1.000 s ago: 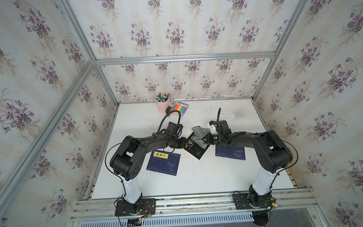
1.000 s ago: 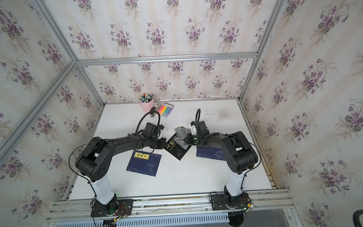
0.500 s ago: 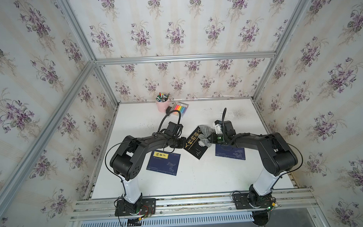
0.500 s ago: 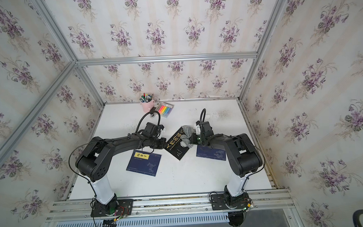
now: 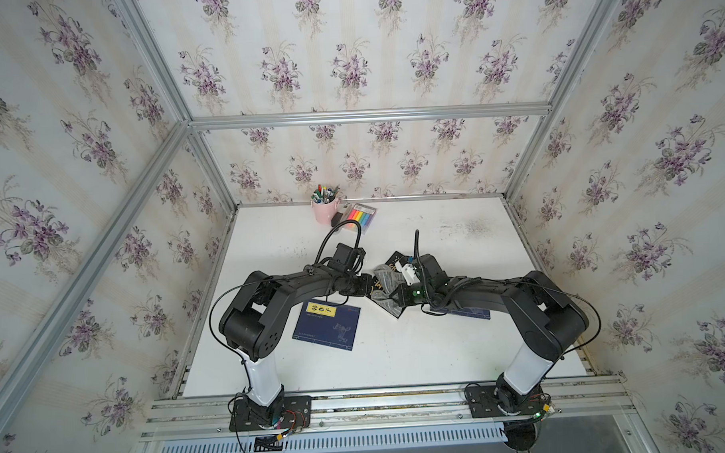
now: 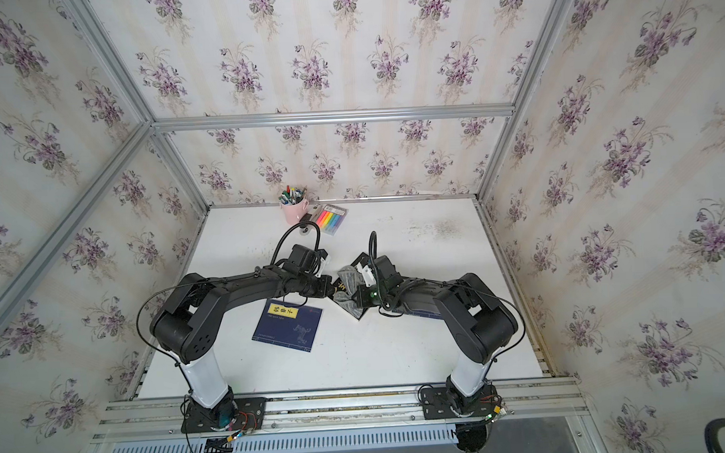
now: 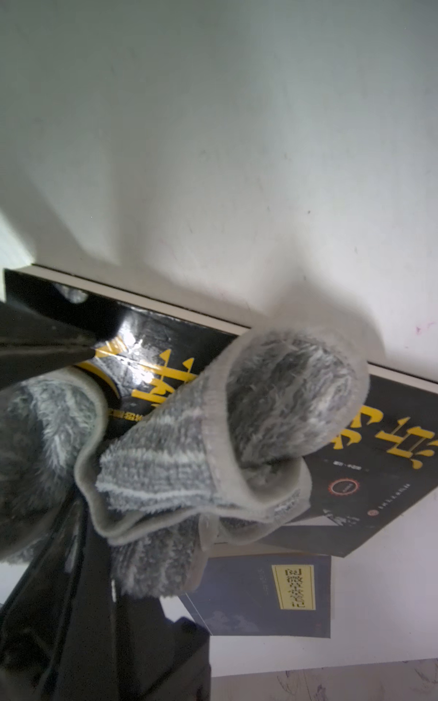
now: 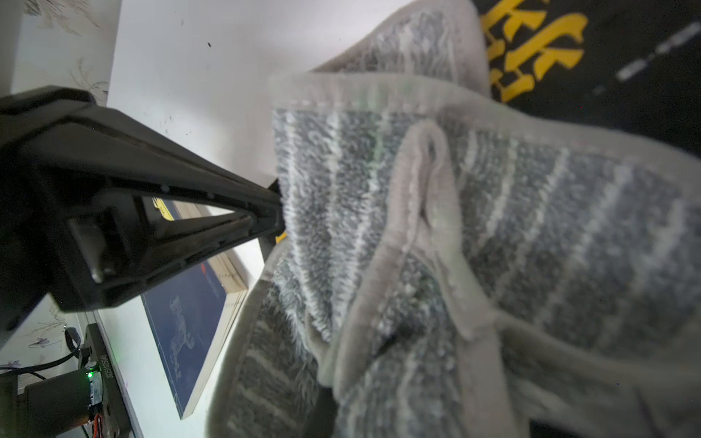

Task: Wipe the cover of the book
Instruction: Wipe the dirt from the cover of the book, then place the cleaning item at the center of the board.

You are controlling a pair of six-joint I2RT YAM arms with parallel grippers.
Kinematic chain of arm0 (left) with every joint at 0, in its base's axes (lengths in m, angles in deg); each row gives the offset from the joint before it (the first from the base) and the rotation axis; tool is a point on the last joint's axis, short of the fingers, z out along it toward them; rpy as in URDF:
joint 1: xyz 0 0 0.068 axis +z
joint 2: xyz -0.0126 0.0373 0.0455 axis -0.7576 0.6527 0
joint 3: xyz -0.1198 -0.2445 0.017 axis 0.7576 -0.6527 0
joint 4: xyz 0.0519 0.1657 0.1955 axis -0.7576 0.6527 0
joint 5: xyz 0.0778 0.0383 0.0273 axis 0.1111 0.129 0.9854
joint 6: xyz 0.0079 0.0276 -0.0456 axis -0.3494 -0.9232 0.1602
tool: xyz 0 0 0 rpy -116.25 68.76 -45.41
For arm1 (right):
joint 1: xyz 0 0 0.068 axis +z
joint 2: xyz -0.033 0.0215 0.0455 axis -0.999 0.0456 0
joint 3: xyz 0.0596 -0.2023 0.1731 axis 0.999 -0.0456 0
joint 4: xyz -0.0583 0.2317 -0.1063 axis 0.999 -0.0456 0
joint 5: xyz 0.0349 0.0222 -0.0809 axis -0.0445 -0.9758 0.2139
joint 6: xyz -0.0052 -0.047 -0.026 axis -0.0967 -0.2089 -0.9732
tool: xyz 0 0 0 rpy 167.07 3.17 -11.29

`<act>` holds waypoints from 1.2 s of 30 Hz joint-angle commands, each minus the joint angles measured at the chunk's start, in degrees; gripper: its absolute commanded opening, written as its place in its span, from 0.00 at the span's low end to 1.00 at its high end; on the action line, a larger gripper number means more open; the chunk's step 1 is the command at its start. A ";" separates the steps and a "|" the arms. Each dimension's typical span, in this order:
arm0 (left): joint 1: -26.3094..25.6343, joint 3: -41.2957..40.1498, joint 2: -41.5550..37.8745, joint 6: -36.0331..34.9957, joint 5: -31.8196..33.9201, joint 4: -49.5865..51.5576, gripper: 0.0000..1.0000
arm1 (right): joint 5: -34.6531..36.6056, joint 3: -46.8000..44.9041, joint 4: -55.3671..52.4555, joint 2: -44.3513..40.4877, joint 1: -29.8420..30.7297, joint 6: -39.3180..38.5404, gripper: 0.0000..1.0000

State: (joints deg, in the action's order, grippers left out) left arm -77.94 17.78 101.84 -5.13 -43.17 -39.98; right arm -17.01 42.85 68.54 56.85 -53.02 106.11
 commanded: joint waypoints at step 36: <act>0.11 -1.57 -12.57 -2.75 7.67 8.53 0.07 | 18.12 16.59 -16.19 4.55 -27.34 -5.74 0.35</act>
State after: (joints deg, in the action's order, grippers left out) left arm -77.87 16.10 89.21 -7.08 -36.26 -31.39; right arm -0.39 59.35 51.95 60.83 -80.30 100.29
